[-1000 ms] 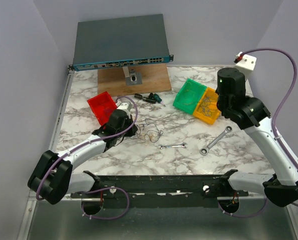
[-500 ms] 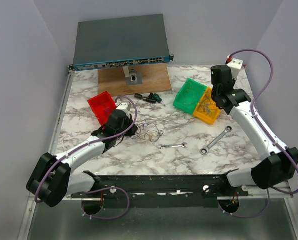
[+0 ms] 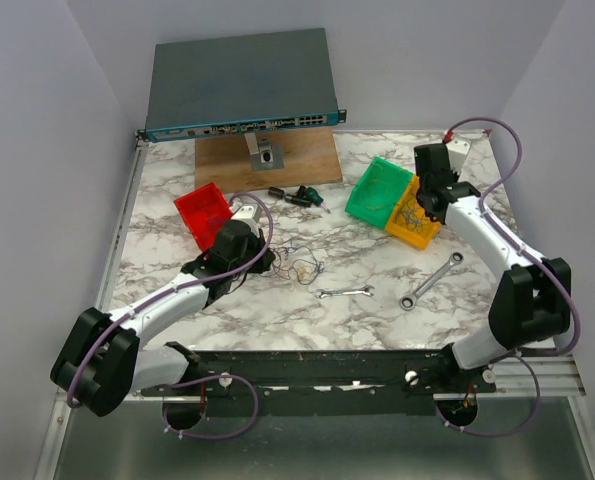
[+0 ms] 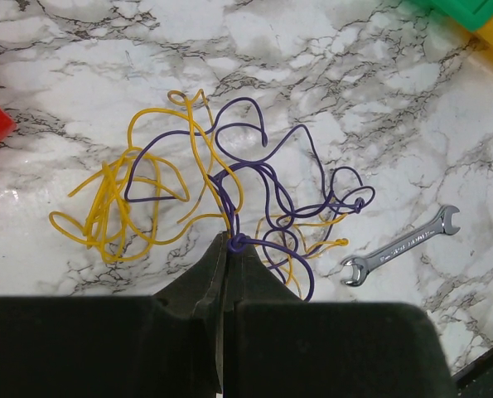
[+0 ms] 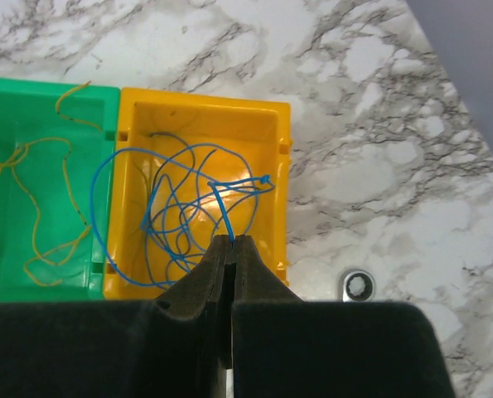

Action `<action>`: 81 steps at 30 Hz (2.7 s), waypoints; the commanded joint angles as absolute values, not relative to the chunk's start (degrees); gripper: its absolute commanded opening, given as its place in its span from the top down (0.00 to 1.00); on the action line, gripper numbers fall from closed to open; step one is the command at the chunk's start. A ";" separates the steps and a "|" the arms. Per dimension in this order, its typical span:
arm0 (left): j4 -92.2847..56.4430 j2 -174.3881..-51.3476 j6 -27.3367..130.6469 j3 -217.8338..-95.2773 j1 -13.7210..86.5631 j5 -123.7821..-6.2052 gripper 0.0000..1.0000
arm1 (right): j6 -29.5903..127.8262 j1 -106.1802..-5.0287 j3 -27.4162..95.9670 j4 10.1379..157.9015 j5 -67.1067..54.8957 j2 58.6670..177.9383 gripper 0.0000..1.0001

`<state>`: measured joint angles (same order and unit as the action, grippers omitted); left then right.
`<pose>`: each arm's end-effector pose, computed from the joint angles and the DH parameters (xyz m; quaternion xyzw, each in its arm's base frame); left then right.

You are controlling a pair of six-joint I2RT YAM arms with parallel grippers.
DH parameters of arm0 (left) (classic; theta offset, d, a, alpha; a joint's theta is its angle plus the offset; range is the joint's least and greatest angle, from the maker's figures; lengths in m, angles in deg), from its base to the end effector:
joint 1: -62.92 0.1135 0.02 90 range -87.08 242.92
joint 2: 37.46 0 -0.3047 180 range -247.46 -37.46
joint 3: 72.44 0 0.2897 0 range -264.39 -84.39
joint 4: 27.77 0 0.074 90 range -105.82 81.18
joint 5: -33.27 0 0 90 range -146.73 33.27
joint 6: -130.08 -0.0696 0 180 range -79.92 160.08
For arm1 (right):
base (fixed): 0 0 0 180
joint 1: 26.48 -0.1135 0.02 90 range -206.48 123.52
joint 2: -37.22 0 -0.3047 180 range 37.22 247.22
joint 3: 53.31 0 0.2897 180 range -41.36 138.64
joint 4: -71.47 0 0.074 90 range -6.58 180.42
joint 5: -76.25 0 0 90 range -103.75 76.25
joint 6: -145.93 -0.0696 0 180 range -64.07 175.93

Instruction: Untangle the cables

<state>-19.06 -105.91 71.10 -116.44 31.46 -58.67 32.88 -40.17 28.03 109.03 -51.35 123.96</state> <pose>0.2478 -0.1544 0.1985 0.0114 0.8793 -0.2595 0.3991 0.3847 0.0500 0.3024 0.1990 0.8546 -0.1614 0.4517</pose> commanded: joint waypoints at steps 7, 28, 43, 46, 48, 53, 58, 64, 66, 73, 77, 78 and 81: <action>-19.65 -104.99 70.13 -116.26 30.93 -58.54 1.00 | 28.89 -37.90 27.54 101.63 -48.17 142.18 0.99; -19.91 -102.60 65.21 -117.39 20.74 -48.14 1.00 | 29.38 -40.78 14.26 96.07 -16.87 115.03 0.25; -21.82 -103.29 65.32 -116.52 21.52 -48.14 1.00 | 33.50 -63.20 -6.33 54.36 1.04 122.51 0.32; -22.85 -103.95 64.66 -116.60 21.50 -50.58 1.00 | 33.99 -64.98 -9.53 49.00 2.89 122.76 0.31; -24.05 -105.69 63.54 -117.21 21.51 -54.80 0.96 | 34.98 -66.52 -10.18 47.53 1.93 122.74 0.29; -21.36 -112.79 62.83 -122.12 21.17 -63.07 0.43 | 33.96 -67.07 -15.52 42.33 -5.87 117.76 0.15; -25.07 -105.84 64.19 -116.81 23.34 -60.94 0.21 | 33.90 -67.08 -18.65 38.45 -5.19 114.76 0.13; -29.53 -96.85 68.94 -109.61 32.16 -65.02 0.20 | 34.88 -68.88 -14.14 40.83 -3.39 120.88 0.08; -28.75 -95.89 70.13 -108.76 34.12 -64.07 0.20 | 36.01 -71.11 -11.88 43.04 -5.25 123.01 0.07; -21.67 -104.88 71.45 -113.88 37.07 -63.13 0.34 | 38.36 -75.33 -4.67 49.03 -10.05 130.93 0.05; -18.51 -109.48 71.23 -116.78 37.34 -62.32 0.43 | 39.09 -76.51 -0.61 54.35 -14.36 134.82 0.07; -18.09 -110.28 71.19 -117.21 37.34 -62.06 0.45 | 39.26 -76.83 -0.14 55.03 -15.78 135.45 0.08; -16.77 -112.75 71.10 -118.64 37.42 -61.11 0.48 | 38.80 -77.19 1.68 57.48 -17.93 137.21 0.20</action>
<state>-19.98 -110.19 70.80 -115.92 36.99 -62.30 37.98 -76.39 -0.96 52.16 -12.12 135.02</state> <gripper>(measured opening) 0.536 0.869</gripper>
